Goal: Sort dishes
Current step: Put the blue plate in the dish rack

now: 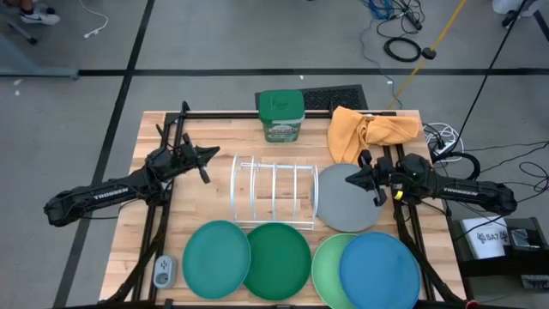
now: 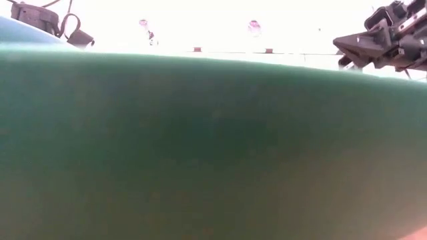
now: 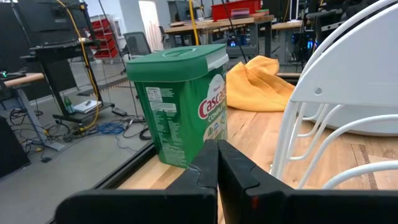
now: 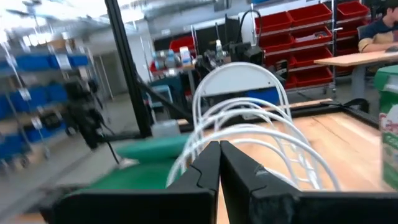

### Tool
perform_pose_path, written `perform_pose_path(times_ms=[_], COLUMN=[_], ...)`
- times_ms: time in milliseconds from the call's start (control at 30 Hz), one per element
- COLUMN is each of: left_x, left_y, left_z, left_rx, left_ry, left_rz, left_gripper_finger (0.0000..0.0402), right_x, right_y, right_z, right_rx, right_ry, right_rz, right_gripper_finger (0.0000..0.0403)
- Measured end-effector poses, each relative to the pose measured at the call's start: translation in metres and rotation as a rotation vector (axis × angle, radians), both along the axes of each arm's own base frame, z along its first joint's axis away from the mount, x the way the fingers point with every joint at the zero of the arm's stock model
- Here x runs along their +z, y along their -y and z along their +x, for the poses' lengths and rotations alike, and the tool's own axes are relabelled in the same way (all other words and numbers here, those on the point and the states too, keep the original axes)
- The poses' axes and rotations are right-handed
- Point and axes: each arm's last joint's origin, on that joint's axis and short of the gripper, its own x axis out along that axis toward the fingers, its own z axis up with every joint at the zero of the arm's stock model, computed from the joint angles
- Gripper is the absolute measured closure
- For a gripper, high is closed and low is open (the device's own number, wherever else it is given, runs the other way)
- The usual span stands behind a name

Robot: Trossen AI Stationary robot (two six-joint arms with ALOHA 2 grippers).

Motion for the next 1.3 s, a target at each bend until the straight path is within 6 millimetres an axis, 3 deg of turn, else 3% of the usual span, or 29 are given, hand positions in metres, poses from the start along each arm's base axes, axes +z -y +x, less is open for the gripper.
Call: perform_pose_path(times_ms=[400, 867, 1067, 1300], left_x=[0.000, 0.000, 0.003, 0.024], left_y=[0.000, 0.000, 0.000, 0.005], left_z=[0.000, 0.000, 0.000, 0.000], left_rx=[0.000, 0.000, -0.006, -0.158], left_ry=[0.000, 0.000, 0.024, 0.302], left_rz=[0.000, 0.000, 0.011, -0.078], left_gripper_finger=[0.0401, 0.0401, 0.0401, 0.0401], right_x=[0.035, 0.086, 0.091, 0.083], right_y=[0.001, 0.002, 0.000, -0.002], right_z=[0.000, 0.001, 0.001, 0.013], right_rx=[-0.006, -0.084, 0.018, 0.142], right_ry=[0.091, 0.193, 0.177, 0.080], right_rz=[0.083, -0.076, 0.036, 0.139], right_gripper_finger=[0.0397, 0.0397, 0.0397, 0.0397])
